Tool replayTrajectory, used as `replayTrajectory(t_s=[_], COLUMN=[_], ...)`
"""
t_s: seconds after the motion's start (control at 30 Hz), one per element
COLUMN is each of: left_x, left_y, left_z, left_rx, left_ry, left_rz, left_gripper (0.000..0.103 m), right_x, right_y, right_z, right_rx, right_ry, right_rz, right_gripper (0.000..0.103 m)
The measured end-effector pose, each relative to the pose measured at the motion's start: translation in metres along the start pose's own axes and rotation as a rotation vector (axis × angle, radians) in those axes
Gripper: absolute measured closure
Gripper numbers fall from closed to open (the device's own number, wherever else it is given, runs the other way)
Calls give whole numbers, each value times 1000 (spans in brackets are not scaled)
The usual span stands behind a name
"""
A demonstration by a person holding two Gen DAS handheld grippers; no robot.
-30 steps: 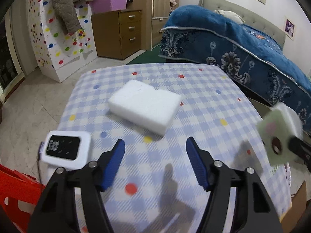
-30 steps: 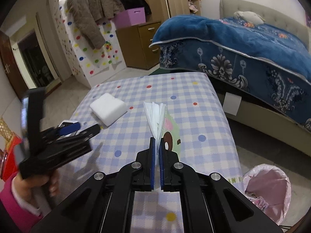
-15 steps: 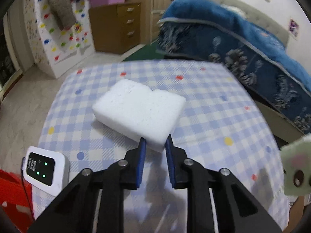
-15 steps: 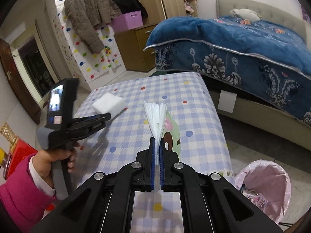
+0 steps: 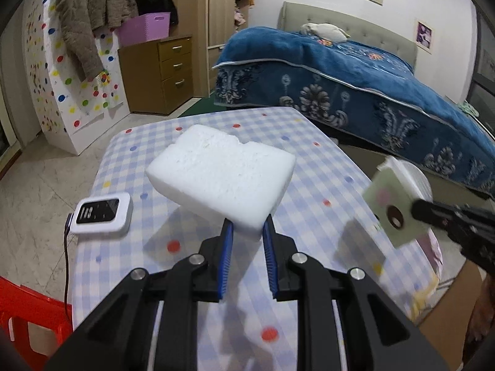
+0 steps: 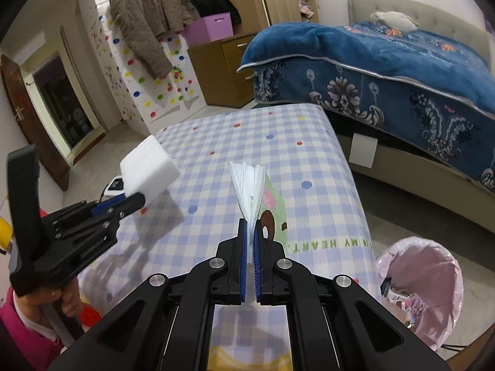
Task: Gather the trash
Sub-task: 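Grasp the white foam block with the left gripper while the right holds the napkin pack, then carry napkin pack and foam block over the wastebasket and open both grippers to drop them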
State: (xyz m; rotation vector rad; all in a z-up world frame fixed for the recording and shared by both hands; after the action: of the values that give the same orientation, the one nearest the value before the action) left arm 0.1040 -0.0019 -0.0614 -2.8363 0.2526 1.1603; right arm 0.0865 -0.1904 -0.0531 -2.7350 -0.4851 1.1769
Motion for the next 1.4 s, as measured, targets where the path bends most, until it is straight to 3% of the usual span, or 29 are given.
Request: replayTrajectory(t_s=[0.47, 1.23, 1.4], left_x=[-46, -18, -5], left_y=[66, 204, 244], left_z=[25, 33, 35], left_rx=[141, 383, 460], left_ry=[44, -50, -64], left_rz=[124, 338, 380], left_gripper=[85, 84, 83], right_x=[-56, -114, -115], right_y=[26, 151, 179], right_z=[25, 91, 109], right_rx=[62, 321, 398], right_ry=[51, 90, 85], right_rz=[60, 260, 269], right_gripper=[100, 99, 99])
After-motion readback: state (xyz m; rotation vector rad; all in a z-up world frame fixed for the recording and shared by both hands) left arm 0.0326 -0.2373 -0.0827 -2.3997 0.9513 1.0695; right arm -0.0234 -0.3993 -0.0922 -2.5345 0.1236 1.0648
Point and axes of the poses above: each gripper's, at about its wrist camera, not at the fingertips, and x roughly the way its jaws point, y to its right, z to its underside, the point moved 2 cm from there along x, roughly the way its jaws point, and after that the axes turned 2 degrees about -z, right-handed, at the moved point
